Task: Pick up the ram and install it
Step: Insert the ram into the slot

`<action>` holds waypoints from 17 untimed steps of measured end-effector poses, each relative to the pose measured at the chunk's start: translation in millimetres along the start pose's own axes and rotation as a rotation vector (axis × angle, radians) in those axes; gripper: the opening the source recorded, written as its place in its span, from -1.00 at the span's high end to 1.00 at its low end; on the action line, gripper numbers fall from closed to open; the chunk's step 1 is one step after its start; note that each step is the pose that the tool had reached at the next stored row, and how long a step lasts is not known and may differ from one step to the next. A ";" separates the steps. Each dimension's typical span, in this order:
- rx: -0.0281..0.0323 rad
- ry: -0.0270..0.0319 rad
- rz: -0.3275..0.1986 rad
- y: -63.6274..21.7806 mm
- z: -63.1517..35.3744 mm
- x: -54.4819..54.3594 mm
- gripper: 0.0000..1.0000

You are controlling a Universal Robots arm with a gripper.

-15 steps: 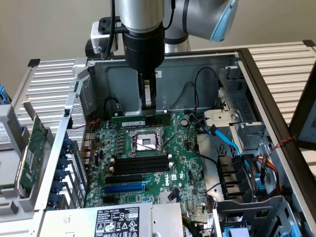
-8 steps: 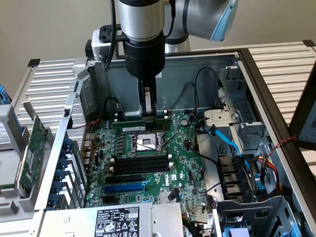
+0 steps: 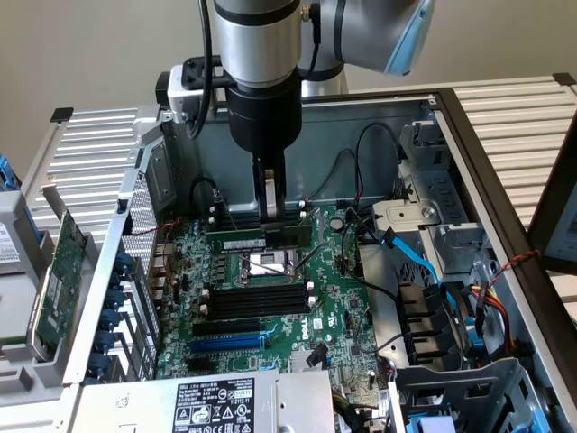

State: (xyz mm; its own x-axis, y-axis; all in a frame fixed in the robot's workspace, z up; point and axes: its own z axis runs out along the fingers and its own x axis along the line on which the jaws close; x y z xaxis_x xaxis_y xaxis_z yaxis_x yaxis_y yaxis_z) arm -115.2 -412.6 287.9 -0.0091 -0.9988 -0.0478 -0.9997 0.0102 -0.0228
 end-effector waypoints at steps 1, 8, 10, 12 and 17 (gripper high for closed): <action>-0.0001 0.0003 0.000 0.1 0.6 0.9 0.72; -0.0001 0.0018 0.000 0.6 4.4 5.5 0.72; -0.0001 0.0019 0.000 0.6 4.4 5.5 0.72; -0.0001 0.0019 0.000 0.6 4.5 5.6 0.72; 0.0000 0.0119 0.000 0.8 7.7 5.8 0.72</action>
State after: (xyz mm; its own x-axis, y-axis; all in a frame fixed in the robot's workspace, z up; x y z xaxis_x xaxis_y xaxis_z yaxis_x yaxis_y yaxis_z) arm -115.9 -418.0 279.9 -0.0090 -0.9993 -0.0359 -0.9997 0.0098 -0.0228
